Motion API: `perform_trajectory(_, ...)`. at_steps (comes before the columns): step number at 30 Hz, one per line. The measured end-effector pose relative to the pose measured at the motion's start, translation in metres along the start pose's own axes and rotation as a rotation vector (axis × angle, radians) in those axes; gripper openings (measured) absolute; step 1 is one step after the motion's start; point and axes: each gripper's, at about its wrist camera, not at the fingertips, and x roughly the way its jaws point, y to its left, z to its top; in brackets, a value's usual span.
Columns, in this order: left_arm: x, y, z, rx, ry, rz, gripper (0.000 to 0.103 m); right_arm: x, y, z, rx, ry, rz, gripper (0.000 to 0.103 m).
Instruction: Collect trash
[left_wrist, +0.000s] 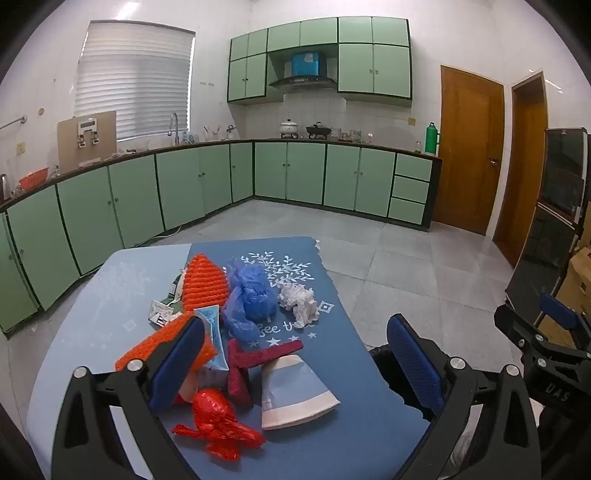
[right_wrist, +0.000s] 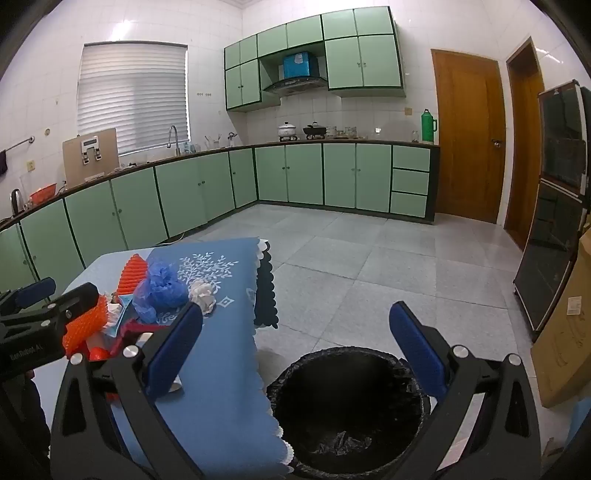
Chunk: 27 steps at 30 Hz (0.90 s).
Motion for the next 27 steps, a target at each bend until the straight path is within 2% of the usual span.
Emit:
perform_trajectory(7, -0.001, 0.012, 0.002, -0.006, 0.003, 0.007, 0.097, 0.0, 0.001, 0.0, -0.001, 0.001, -0.004, 0.098)
perform_trajectory(27, -0.003, 0.004, 0.001, -0.006, -0.012, 0.013, 0.097, 0.003, 0.003, -0.002, 0.008, 0.007, -0.002, 0.098)
